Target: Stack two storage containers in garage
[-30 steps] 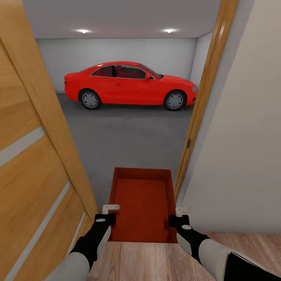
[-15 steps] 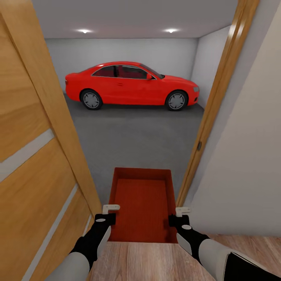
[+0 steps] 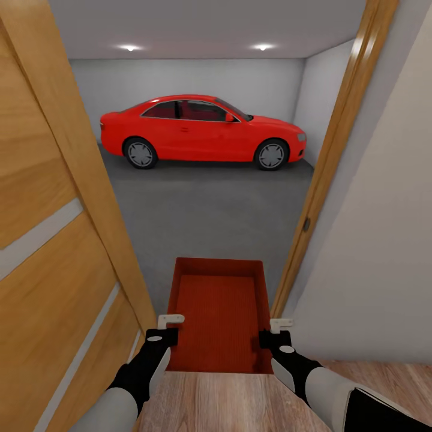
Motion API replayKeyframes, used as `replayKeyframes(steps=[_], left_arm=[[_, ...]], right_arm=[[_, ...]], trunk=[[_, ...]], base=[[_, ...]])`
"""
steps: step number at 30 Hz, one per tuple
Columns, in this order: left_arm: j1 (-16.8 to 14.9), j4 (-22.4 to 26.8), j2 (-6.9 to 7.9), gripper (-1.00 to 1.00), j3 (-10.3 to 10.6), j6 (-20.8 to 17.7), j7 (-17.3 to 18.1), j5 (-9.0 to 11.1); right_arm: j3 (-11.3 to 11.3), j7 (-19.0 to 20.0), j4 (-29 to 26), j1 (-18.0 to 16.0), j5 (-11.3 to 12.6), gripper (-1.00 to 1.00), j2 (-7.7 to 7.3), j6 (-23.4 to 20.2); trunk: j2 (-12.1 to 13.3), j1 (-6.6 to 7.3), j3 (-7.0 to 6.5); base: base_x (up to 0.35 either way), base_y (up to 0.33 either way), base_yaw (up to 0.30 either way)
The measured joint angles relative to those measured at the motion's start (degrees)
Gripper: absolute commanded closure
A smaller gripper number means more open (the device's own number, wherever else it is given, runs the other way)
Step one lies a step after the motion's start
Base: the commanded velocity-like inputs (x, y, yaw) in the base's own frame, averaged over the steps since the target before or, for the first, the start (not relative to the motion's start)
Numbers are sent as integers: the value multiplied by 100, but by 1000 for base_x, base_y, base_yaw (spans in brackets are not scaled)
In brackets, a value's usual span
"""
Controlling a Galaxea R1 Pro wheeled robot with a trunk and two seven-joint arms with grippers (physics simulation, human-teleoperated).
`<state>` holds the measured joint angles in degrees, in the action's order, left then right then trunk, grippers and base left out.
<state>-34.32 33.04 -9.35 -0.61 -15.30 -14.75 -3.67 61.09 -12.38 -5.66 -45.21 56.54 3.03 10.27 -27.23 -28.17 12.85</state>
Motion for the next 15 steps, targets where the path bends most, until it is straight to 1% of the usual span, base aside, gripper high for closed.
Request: replayKeyframes(steps=[4, 7, 10, 15], left_arm=[[0, 1, 0, 100, -4, -1, 5, -8], [0, 1, 0, 100, -4, -1, 5, -9], [0, 1, 0, 100, -3, -1, 3, -5], [0, 0, 0, 100, -2, 0, 2, -4]], right_arm=[[1, 0, -1, 0, 3, 100, 0, 1], [1, 0, -1, 0, 3, 100, 0, 1], [1, 0, 0, 0, 2, 100, 0, 1], [2, 0, 0, 0, 3, 100, 0, 1]], trunk=[[0, 0, 0], [0, 1, 0], [-1, 3, 0], [-1, 3, 0]], base=[[2, 0, 0], [120, 0, 0], [257, 0, 0], [317, 0, 0]])
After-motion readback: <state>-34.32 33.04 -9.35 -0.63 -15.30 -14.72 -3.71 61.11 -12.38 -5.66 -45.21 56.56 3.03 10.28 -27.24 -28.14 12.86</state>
